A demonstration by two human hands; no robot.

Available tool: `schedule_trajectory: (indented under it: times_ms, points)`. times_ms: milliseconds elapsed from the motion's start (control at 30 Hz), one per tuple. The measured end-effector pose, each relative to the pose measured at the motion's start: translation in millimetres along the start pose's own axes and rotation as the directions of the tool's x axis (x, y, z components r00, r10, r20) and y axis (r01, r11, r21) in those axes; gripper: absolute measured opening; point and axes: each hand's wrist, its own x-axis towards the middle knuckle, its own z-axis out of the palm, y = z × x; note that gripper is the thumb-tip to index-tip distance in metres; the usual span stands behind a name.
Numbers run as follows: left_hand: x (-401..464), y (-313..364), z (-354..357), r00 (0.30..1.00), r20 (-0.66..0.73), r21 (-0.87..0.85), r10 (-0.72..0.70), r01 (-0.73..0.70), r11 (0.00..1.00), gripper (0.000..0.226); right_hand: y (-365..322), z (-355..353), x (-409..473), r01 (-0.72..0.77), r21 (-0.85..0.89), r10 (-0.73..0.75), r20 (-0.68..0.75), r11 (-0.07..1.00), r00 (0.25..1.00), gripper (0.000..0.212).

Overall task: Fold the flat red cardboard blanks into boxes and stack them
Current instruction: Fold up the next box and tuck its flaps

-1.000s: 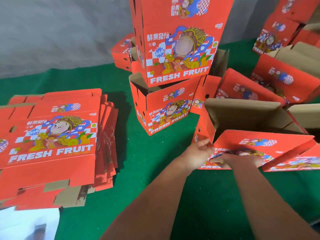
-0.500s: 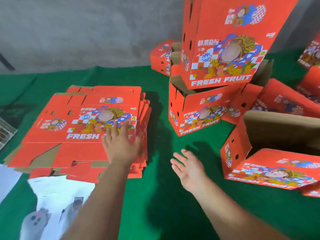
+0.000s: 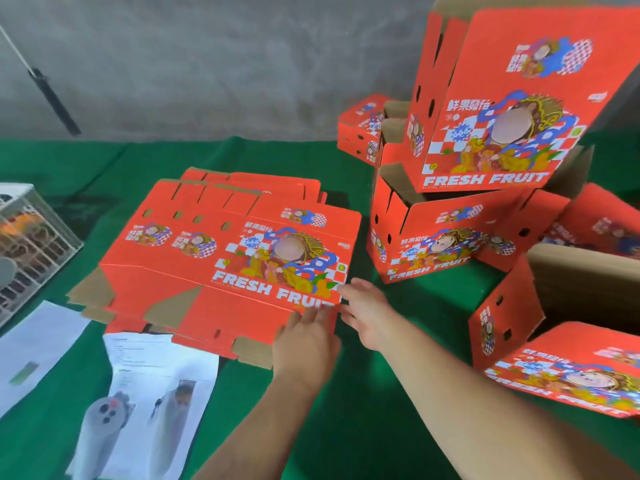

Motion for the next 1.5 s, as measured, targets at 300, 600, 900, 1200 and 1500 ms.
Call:
schedule_trajectory:
  times_ms: [300,600,900,1200,1500]
  points:
    - [0.7,-49.1,-9.1,0.994,-0.108,-0.54,-0.034,-0.03,0.841,0.032,20.3,4.6,9.2,-0.06,-0.031,0.058,-0.056,0.998,0.997,0.009]
    - [2.5,-121.9,-28.1,0.77,-0.031,-0.561,-0.638,0.514,0.648,0.1,29.7,-98.9,-14.0,0.08,0.22,-0.086,0.016,0.972,0.996,0.029]
    - [-5.8,-105.6,-34.5,0.752,-0.029,-0.775,-0.659,0.399,0.49,0.081,31.5,-153.8,-44.7,0.28,0.226,-0.287,-0.001,0.933,0.958,0.037]
    - [-20.2,-40.4,-36.3,0.934,0.064,-0.938,-0.351,0.176,0.298,0.057,27.5,-159.2,-64.7,0.357,-0.054,-0.361,-0.092,0.933,0.928,0.038]
    - [-28.0,-18.5,8.1,0.984,0.025,-0.848,-0.178,0.115,0.517,0.06,48.9,-169.4,-75.1,0.5,0.057,-0.464,-0.296,0.864,0.835,0.049]
